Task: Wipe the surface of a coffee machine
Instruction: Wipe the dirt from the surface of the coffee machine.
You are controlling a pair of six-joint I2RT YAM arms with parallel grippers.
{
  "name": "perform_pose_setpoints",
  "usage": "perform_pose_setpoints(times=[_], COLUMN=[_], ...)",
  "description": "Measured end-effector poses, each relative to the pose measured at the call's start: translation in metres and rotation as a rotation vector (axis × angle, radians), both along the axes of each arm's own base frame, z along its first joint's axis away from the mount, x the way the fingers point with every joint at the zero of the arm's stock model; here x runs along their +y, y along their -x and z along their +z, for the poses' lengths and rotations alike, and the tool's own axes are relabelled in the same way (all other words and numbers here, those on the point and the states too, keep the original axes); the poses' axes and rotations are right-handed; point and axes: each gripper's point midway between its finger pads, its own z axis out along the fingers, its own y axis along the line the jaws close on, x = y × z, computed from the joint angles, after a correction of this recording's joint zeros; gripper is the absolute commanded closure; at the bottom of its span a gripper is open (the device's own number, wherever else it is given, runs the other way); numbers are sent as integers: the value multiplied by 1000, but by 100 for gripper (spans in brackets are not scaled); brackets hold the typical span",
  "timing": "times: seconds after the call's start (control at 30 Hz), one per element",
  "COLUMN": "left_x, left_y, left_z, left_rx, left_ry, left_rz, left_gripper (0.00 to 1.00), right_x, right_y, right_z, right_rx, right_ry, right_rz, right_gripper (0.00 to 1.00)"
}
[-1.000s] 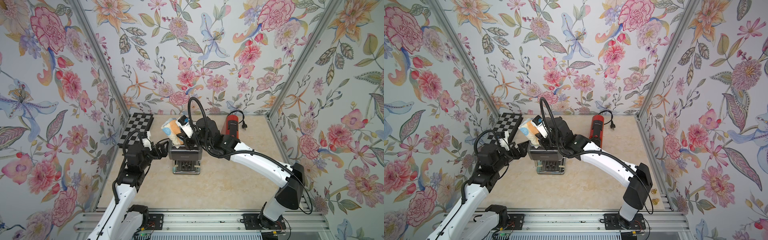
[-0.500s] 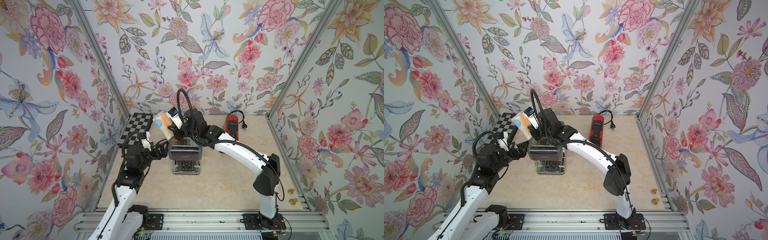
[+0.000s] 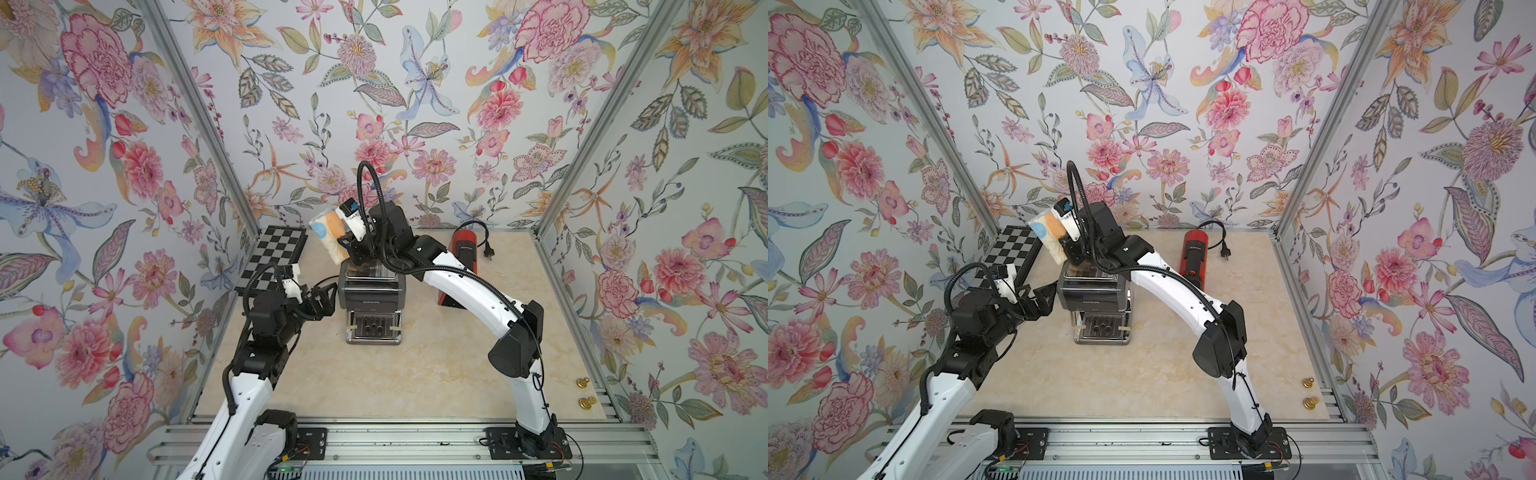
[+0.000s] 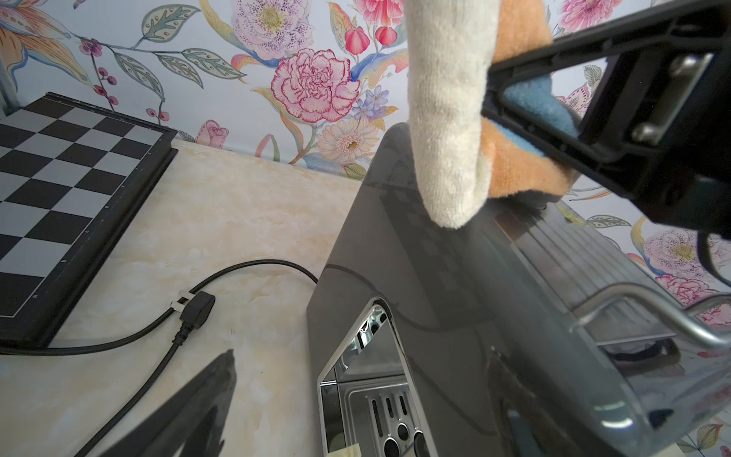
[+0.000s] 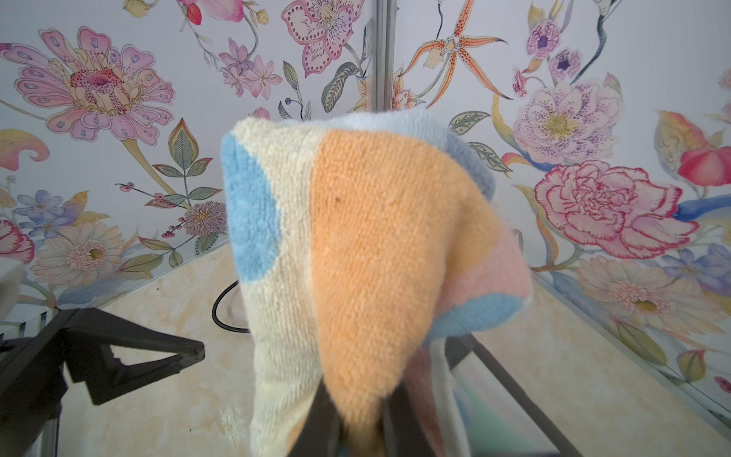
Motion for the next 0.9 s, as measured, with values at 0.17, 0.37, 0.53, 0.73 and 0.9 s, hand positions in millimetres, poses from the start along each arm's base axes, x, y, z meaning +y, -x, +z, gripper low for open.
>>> perform_pose_setpoints(times=[0.17, 0.37, 0.53, 0.73, 0.9], left_x=[-1, -2, -2, -2, -2], left_y=[1, 2, 4, 4, 4], left_z=[0, 1, 4, 5, 5], left_rx=[-1, -2, -10, -14, -14], left_ry=[3, 3, 5, 6, 6], left_rz=[-9, -11, -13, -14, -14], left_gripper=[1, 1, 1, 1, 1], right_x=[4, 5, 4, 4, -2], right_y=[6, 8, 15, 26, 25], right_z=[-1, -2, -2, 3, 8], right_rx=[10, 13, 17, 12, -1], right_ry=[-2, 0, 4, 7, 13], right_rz=[18, 22, 30, 58, 65], right_gripper=[100, 100, 100, 100, 100])
